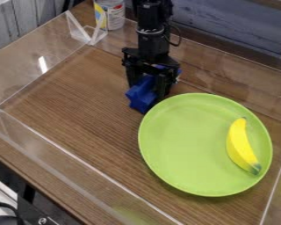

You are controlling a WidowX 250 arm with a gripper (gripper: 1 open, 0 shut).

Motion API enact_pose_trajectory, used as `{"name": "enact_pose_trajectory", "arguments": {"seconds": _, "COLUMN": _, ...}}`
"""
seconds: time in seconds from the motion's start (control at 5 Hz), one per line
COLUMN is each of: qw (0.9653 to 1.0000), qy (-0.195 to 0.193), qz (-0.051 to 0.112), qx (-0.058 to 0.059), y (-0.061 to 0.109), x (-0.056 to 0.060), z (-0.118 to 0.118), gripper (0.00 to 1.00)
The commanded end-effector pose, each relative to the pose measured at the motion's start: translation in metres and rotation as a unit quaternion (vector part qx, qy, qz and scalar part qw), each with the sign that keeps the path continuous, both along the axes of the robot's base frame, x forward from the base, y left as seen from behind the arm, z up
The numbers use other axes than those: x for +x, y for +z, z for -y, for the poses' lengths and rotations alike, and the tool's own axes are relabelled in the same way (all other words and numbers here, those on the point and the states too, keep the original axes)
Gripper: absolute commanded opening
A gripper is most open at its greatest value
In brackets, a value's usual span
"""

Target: Put the blue object in the green plate

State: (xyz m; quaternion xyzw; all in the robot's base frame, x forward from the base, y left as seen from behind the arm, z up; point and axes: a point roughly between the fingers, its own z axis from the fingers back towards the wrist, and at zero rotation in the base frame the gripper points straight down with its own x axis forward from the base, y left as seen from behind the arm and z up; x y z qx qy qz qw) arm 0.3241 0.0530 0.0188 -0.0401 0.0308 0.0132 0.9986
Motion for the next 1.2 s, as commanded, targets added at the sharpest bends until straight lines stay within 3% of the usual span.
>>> {"name": "enact_pose_trajectory", "arguments": {"seconds": 0.0, "qw": 0.9996, "qy": 0.024, "qz": -0.012, "qx": -0.003, "y": -0.0105, "x": -0.0037, "z": -0.0038, "gripper": 0.00}}
{"name": "enact_pose_trajectory", "arguments": {"seconds": 1.0, "qw": 0.9994, "qy": 0.030, "qz": -0.013, "qx": -0.010, "y": -0.0071, "x": -0.0057, "z": 0.0009, "gripper": 0.00}}
